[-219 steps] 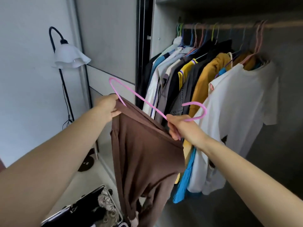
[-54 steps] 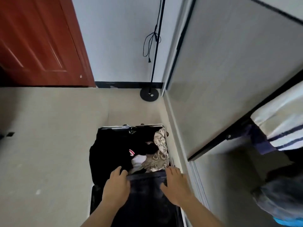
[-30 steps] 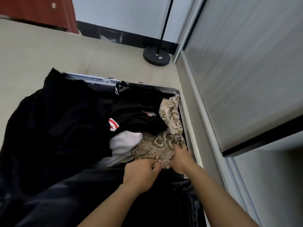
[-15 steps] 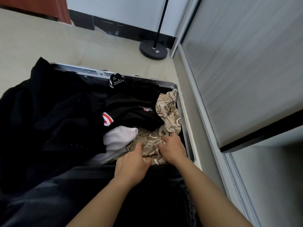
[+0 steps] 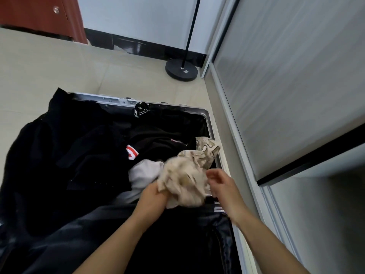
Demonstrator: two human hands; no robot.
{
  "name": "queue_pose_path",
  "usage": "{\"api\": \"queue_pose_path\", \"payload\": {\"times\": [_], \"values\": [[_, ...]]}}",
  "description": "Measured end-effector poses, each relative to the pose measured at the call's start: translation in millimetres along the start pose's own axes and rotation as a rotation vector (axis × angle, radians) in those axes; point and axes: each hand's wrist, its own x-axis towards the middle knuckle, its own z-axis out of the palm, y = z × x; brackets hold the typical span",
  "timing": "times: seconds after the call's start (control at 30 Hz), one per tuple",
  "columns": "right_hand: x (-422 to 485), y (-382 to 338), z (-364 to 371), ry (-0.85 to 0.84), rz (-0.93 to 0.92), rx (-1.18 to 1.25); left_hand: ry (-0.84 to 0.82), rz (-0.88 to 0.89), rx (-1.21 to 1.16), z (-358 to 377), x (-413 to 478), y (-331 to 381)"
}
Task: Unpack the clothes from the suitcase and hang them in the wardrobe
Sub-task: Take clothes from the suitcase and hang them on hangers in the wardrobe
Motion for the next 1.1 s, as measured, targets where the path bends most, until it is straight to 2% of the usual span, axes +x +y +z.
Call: {"api": "queue_pose_path", "payload": {"times": [0.07, 0.1, 0.17, 0.23, 0.27, 0.33, 0.4, 0.43, 0.47, 0.5, 0.53, 0.57, 0.6, 0.63, 0.67, 0.7, 0.73, 0.83, 0.93, 1.0, 1.1], "values": [[7.9, 7.9, -5.7, 0.008, -0.087, -0.500, 0.019, -0.271, -0.399, -12.6, -5.9, 15.7], [8.1, 8.0, -2.0, -0.031, -0.081, -0.647, 0.004, -0.353, -0.518, -20.5, -13.6, 23.7], [5.0, -0.7, 11.8, -0.096, -0.143, -0.713, -0.049, -0.397, -0.634, -37.0, -28.7, 42.1], [-3.1, -18.2, 22.1, -0.121, -0.243, -0.512, -0.048, -0.365, -0.720, -52.7, -43.6, 69.0], [-10.5, -34.9, 23.7, -0.109, -0.218, -0.357, -0.043, -0.332, -0.782, -59.2, -47.2, 80.3], [-26.0, -78.6, 19.0, -0.096, -0.094, -0.042, 0.128, -0.261, -0.808, -74.6, -57.9, 108.3], [-45.2, -131.2, 3.9, -0.036, -0.068, 0.128, 0.286, -0.100, -0.778, -81.4, -68.9, 144.9], [-55.0, -150.9, -0.9, -0.008, -0.099, 0.179, 0.432, 0.035, -0.655, -77.2, -73.6, 160.8], [-69.5, -182.9, -8.9, 0.013, -0.128, 0.219, 0.552, 0.072, -0.599, -88.9, -81.7, 197.2], [-82.2, -208.3, -15.7, 0.026, -0.144, 0.249, 0.779, 0.167, -0.442, -91.2, -77.9, 218.0], [-94.8, -237.1, -24.4, 0.042, -0.149, 0.277, 0.993, 0.282, -0.180, -92.8, -75.0, 241.5], [-106.2, -263.3, -33.1, 0.048, -0.167, 0.302, 1.057, 0.295, -0.100, -95.7, -80.4, 262.6], [-118.6, -290.0, -42.9, 0.047, -0.179, 0.308, 0.889, 0.247, -0.200, -97.9, -97.0, 285.2], [-132.5, -323.0, -56.4, 0.044, -0.187, 0.313, 0.676, 0.197, -0.396, -103.1, -121.0, 318.3], [-148.1, -354.7, -68.6, 0.054, -0.180, 0.323, 0.532, 0.156, -0.584, -105.4, -148.7, 352.7], [-163.1, -384.8, -79.2, 0.054, -0.188, 0.337, 0.364, 0.034, -0.764, -112.9, -166.0, 381.5], [-184.2, -423.8, -94.6, 0.050, -0.203, 0.332, 0.325, -0.047, -0.769, -126.3, -179.8, 414.1], [-243.9, -523.7, -131.8, -0.006, -0.186, 0.408, 0.255, 0.000, -0.770, -141.2, -216.4, 508.8], [-299.9, -607.1, -170.4, -0.073, -0.136, 0.487, 0.089, -0.032, -0.813, -157.1, -261.7, 599.8], [-336.8, -656.7, -194.5, -0.010, -0.202, 0.329, -0.042, -0.074, -0.735, -174.3, -286.1, 646.9], [-388.5, -707.4, -224.1, 0.108, -0.419, -0.176, -0.098, -0.074, -0.568, -195.1, -314.3, 698.3]]}}
